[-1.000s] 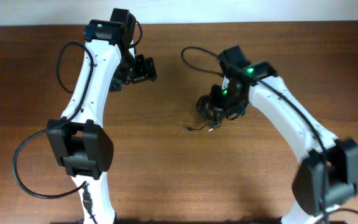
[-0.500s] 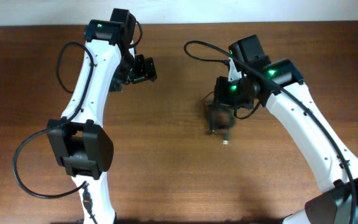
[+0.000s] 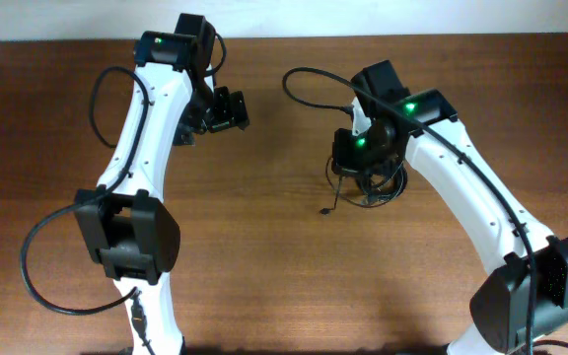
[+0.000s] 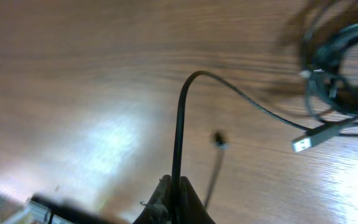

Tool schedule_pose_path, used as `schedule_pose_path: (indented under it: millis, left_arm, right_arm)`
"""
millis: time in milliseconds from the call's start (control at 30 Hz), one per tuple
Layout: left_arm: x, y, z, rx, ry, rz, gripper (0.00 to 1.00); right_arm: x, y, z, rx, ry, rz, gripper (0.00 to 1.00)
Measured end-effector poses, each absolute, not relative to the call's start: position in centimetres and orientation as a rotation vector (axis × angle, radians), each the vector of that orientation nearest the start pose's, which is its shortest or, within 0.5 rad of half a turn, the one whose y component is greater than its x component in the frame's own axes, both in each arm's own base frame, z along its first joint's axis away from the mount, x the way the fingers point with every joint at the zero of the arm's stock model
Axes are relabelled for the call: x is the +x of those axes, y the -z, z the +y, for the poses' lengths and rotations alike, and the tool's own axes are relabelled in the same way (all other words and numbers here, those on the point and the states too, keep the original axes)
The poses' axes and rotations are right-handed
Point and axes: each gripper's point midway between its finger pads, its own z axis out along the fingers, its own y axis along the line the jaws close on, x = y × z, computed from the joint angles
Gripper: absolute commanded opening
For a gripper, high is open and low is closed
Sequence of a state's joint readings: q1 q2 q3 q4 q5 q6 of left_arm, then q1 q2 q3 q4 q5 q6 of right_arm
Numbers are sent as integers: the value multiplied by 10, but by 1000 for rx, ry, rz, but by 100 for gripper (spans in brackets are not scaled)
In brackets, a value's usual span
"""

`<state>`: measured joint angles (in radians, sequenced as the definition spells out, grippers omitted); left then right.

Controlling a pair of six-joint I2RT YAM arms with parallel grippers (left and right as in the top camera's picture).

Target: Untangle cables

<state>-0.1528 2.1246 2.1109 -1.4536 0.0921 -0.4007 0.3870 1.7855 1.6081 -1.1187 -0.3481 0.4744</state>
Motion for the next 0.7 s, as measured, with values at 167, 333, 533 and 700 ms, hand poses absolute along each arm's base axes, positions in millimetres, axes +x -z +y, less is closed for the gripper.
schedule_pose_path:
  millis: [167,333,533,700]
  left_arm:
    - [423,-151,-81,-371,179,3039,99]
    - [423,-151,-81,-371,180,3038,99]
    - [422,-151,-85,-358,180,3040,99]
    - [420,-151,-93,-327,181,3045,99]
  right_arm:
    - [334,-221,209,-65,-773,2810,4]
    - [301,-344,199,-211,-866,2428,4]
    - [264,-411,185,-270,-905,2189,4]
    - [258,-447,195,-349,-990,2029,4]
